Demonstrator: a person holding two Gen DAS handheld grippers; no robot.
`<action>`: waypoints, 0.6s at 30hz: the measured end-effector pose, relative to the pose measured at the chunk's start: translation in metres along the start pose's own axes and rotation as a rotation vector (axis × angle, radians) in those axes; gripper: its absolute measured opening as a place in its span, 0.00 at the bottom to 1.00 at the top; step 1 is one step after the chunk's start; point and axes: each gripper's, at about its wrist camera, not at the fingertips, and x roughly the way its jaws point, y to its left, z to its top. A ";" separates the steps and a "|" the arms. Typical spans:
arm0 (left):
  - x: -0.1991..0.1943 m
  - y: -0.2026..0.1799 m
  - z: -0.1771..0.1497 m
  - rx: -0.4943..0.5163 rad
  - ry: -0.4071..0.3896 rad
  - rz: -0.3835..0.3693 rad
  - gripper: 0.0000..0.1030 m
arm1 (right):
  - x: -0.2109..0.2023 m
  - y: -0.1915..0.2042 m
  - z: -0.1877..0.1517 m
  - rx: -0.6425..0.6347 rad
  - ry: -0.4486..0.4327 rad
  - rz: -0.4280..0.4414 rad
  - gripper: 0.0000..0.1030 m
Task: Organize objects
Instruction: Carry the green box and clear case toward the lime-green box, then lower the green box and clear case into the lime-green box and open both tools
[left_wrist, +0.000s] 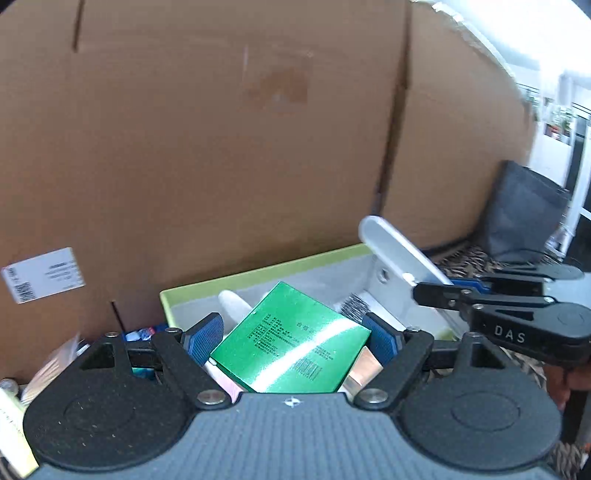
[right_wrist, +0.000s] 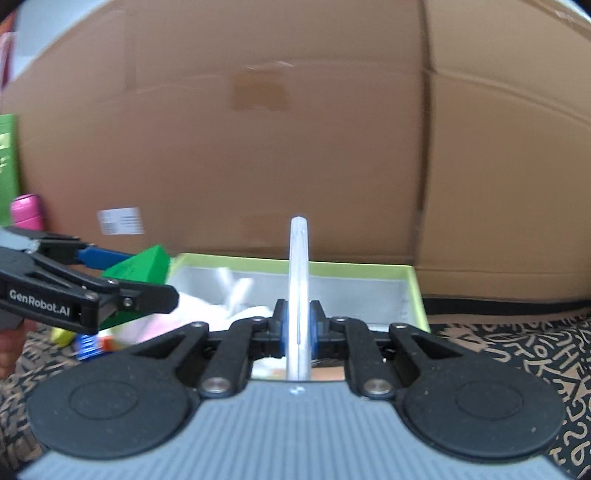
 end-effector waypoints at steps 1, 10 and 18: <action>0.010 0.000 0.002 -0.009 0.008 0.006 0.82 | 0.008 -0.007 0.001 0.012 0.005 -0.020 0.11; 0.049 0.003 0.003 -0.052 0.036 -0.014 0.91 | 0.060 -0.043 -0.009 0.073 0.075 -0.033 0.13; 0.040 0.011 -0.010 -0.112 0.063 0.011 0.94 | 0.039 -0.039 -0.022 0.065 0.010 -0.051 0.70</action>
